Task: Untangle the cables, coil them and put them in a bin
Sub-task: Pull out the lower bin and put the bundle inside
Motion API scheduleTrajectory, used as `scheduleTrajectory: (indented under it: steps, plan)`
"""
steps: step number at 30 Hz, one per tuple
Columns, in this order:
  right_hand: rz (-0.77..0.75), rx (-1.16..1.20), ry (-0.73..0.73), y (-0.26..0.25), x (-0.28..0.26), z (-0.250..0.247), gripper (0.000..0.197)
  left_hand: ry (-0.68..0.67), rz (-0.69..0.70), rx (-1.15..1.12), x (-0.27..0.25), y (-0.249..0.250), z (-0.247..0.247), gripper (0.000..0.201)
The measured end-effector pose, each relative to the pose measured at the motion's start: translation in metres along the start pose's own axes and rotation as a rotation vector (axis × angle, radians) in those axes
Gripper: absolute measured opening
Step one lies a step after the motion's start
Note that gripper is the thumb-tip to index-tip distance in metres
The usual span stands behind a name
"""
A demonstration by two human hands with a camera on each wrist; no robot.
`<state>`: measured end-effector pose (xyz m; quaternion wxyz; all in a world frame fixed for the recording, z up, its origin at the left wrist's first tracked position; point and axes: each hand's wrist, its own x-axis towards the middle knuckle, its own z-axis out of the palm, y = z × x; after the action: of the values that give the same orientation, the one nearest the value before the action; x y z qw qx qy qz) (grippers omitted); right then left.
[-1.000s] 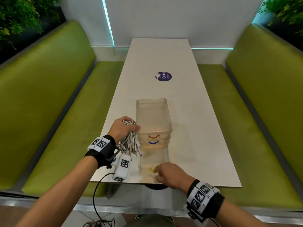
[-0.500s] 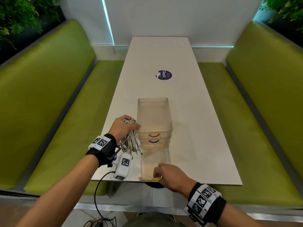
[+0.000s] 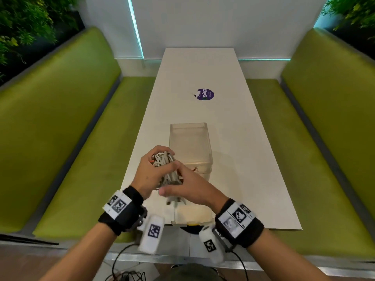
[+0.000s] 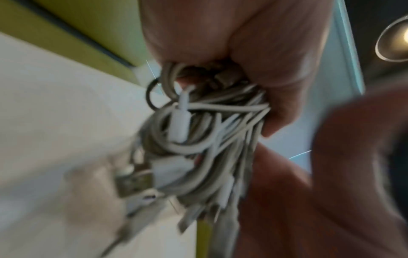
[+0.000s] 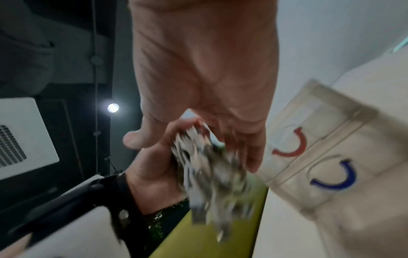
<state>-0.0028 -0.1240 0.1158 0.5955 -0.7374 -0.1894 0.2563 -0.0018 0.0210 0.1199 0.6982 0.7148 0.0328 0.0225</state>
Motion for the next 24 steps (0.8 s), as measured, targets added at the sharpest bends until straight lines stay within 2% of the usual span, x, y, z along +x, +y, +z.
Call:
scheduleTrajectory:
  steps: [2, 4, 5, 6, 7, 8, 10, 12, 14, 16, 19, 21, 24]
  plan:
    - [-0.028, 0.098, 0.013, -0.002, 0.003, 0.005, 0.085, 0.035, 0.03, -0.19, -0.015, 0.006, 0.013, 0.019]
    - [-0.046, 0.121, 0.009, -0.001, 0.002, 0.002, 0.077, 0.03, 0.035, -0.338, -0.026, 0.007, 0.023, 0.013]
    - [-0.05, 0.098, -0.002, -0.001, -0.001, 0.0, 0.067, 0.01, 0.032, -0.367, -0.03, 0.006, 0.026, 0.021]
    - [-0.048, 0.065, 0.005, 0.0, -0.004, 0.0, 0.058, -0.009, 0.03, -0.36, -0.032, 0.004, 0.028, 0.038]
    - [-0.046, 0.047, 0.028, 0.001, -0.008, -0.001, 0.049, -0.022, 0.04, -0.305, -0.033, 0.0, 0.029, 0.054]
    - [-0.046, 0.047, 0.071, 0.003, -0.011, 0.0, 0.043, -0.022, 0.065, -0.192, -0.033, -0.003, 0.029, 0.062]
    - [-0.055, 0.107, 0.143, 0.006, -0.018, 0.003, 0.032, -0.038, 0.109, 0.06, -0.031, -0.005, 0.033, 0.062]
    - [-0.048, 0.143, 0.193, 0.011, -0.023, 0.002, 0.025, -0.037, 0.07, 0.219, -0.028, -0.006, 0.038, 0.068]
    - [0.007, 0.135, 0.232, 0.023, -0.024, -0.002, 0.02, 0.014, 0.073, 0.386, -0.024, -0.008, 0.039, 0.079]
    - [0.107, 0.086, 0.261, 0.039, -0.023, -0.01, 0.015, 0.047, 0.076, 0.447, -0.015, -0.008, 0.035, 0.087]
    - [0.279, -0.178, 0.267, 0.063, -0.019, -0.022, 0.015, 0.063, 0.019, 0.434, 0.003, -0.01, 0.024, 0.062]
    - [0.402, -0.472, 0.232, 0.07, -0.015, -0.024, 0.023, 0.041, 0.037, 0.475, 0.016, -0.014, 0.018, 0.06]
    - [0.45, -0.91, 0.16, 0.074, -0.005, -0.015, 0.025, -0.167, 0.134, 0.751, 0.038, -0.026, 0.012, 0.062]
